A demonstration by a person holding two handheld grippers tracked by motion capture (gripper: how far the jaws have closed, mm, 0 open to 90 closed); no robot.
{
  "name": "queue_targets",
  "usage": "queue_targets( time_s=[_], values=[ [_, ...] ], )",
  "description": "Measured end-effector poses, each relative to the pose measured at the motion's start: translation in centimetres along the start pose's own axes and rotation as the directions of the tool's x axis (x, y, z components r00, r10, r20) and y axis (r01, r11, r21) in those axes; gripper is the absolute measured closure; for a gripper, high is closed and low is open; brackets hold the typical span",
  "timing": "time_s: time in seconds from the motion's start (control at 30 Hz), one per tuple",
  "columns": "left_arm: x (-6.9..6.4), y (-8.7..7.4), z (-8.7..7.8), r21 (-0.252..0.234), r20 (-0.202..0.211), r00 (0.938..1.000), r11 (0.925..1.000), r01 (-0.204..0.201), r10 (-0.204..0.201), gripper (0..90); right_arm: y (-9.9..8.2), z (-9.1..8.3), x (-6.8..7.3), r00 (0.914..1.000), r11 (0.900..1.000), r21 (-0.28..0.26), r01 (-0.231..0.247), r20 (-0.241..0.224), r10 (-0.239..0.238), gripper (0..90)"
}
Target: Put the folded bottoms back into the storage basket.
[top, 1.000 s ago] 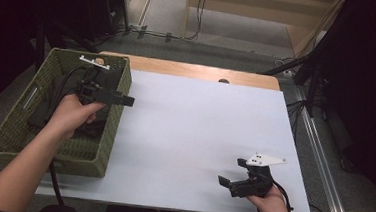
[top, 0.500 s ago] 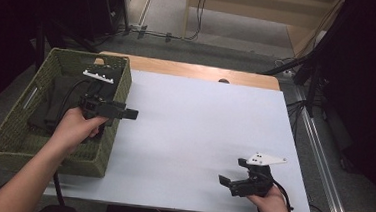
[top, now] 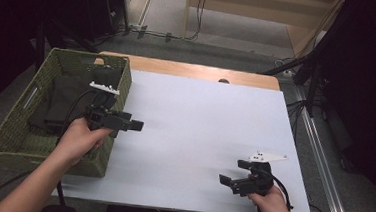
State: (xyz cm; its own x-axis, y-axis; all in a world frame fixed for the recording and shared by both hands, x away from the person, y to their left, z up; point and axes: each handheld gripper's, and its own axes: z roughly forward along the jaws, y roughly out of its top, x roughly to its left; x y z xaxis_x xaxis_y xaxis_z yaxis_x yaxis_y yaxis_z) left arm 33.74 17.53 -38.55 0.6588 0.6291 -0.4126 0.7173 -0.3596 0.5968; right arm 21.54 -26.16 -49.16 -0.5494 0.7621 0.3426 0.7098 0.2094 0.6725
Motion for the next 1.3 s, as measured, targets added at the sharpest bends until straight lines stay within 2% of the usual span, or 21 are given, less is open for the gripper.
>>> queue_targets(
  time_s=[0.13,0.4,0.47,0.57,0.6,0.67,0.77,0.83,1.0,1.07,1.3],
  values=[
    [-0.4,-0.4,0.0,0.013,0.005,0.9999,0.9999,0.011,-0.011,27.9,0.0,0.0,0.0,1.0000,1.0000,0.002,-0.003,-0.002,0.003,0.0],
    [-1.3,-1.5,0.0,0.009,0.016,0.9994,0.9995,0.031,-0.031,27.9,0.0,-0.1,-0.1,1.0000,1.0000,-0.004,-0.009,0.003,0.009,0.0],
    [-1.8,-1.9,0.0,0.003,0.004,0.9999,0.9999,0.014,-0.014,27.8,0.0,-0.2,-0.1,1.0000,1.0000,-0.003,-0.008,0.003,0.008,0.0],
    [-2.7,-2.5,0.0,0.006,-0.034,0.9991,0.9996,-0.026,0.026,27.8,0.0,-0.2,-0.1,1.0000,1.0000,-0.002,-0.007,0.002,0.007,0.0],
    [-2.9,-2.7,-0.1,0.005,-0.037,0.9990,0.9997,-0.025,0.025,27.8,0.0,-0.2,-0.1,1.0000,1.0000,-0.002,-0.009,0.002,0.009,0.0],
    [-3.2,-3.1,0.0,0.001,-0.028,0.9993,0.9996,-0.027,0.027,27.8,0.0,-0.2,-0.1,1.0000,1.0000,-0.001,-0.009,0.002,0.009,0.0],
    [-3.1,-3.6,0.0,-0.003,0.015,0.9999,1.0000,0.002,-0.002,26.6,0.0,-0.2,-0.1,0.9999,0.9999,0.000,-0.011,0.000,0.011,0.0],
    [-3.0,-4.0,0.1,-0.007,0.020,0.9997,0.9999,0.010,-0.010,26.6,0.0,-0.2,-0.1,1.0000,1.0000,0.000,-0.006,0.003,0.006,0.0],
    [-3.3,-4.7,0.3,-0.041,-0.005,0.9994,0.9986,-0.035,0.035,27.1,0.0,-0.2,-0.1,0.9999,0.9999,0.001,-0.012,0.002,0.012,0.0],
    [-3.3,-4.8,0.4,-0.042,-0.008,0.9991,0.9983,-0.041,0.041,27.3,0.0,-0.1,-0.1,1.0000,1.0000,0.003,-0.009,0.001,0.009,0.0],
    [-3.1,-4.9,0.4,-0.048,0.027,0.9984,0.9977,-0.048,0.049,27.4,0.0,-0.1,-0.1,1.0000,0.9999,0.008,-0.009,-0.002,0.010,0.0]
  ],
)
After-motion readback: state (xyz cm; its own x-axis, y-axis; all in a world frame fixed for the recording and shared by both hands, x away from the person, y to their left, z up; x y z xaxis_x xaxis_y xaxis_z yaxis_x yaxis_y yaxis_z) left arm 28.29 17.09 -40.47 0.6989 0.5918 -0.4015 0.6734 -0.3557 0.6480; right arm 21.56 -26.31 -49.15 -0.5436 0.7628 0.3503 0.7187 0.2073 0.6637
